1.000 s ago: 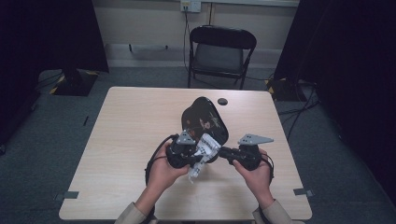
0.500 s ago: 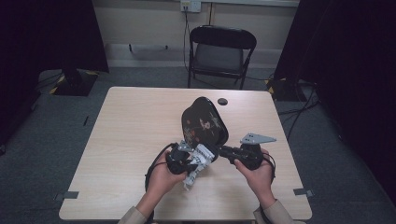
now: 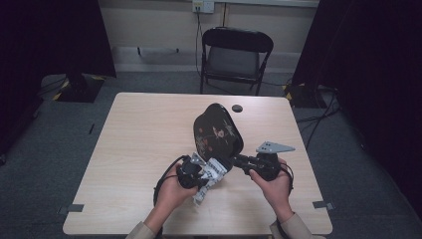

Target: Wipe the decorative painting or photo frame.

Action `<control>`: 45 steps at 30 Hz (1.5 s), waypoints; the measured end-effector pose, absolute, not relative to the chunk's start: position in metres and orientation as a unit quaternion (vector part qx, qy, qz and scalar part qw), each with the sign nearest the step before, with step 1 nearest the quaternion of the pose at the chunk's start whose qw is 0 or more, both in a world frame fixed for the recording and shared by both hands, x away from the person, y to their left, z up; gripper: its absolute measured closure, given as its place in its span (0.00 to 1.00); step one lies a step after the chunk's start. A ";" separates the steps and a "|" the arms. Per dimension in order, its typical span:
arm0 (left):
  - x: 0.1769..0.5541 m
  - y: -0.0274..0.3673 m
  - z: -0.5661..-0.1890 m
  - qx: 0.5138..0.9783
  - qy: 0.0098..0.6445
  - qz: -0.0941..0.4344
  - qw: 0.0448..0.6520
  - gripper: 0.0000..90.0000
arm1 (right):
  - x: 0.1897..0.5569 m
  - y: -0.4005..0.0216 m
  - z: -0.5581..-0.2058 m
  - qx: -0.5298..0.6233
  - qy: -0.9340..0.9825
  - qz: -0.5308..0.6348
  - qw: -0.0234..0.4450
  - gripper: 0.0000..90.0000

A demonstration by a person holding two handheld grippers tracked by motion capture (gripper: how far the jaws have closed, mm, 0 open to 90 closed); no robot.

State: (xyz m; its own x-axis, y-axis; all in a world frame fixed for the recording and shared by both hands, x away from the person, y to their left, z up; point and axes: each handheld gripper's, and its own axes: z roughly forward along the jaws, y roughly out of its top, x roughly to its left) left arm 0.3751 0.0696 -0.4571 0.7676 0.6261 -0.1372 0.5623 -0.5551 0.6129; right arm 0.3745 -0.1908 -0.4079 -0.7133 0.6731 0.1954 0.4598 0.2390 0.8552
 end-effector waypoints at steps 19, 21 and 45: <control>0.370 0.089 -0.461 0.879 0.353 0.041 0.318 0.84 | 0.377 -0.190 -0.410 0.369 0.779 0.494 0.109 0.75; 0.370 0.092 -0.460 0.877 0.356 0.042 0.319 0.84 | 0.377 -0.190 -0.410 0.370 0.779 0.495 0.110 0.73; 0.356 0.044 -0.461 0.900 0.278 -0.006 0.335 0.84 | 0.376 -0.191 -0.408 0.371 0.773 0.501 0.116 0.67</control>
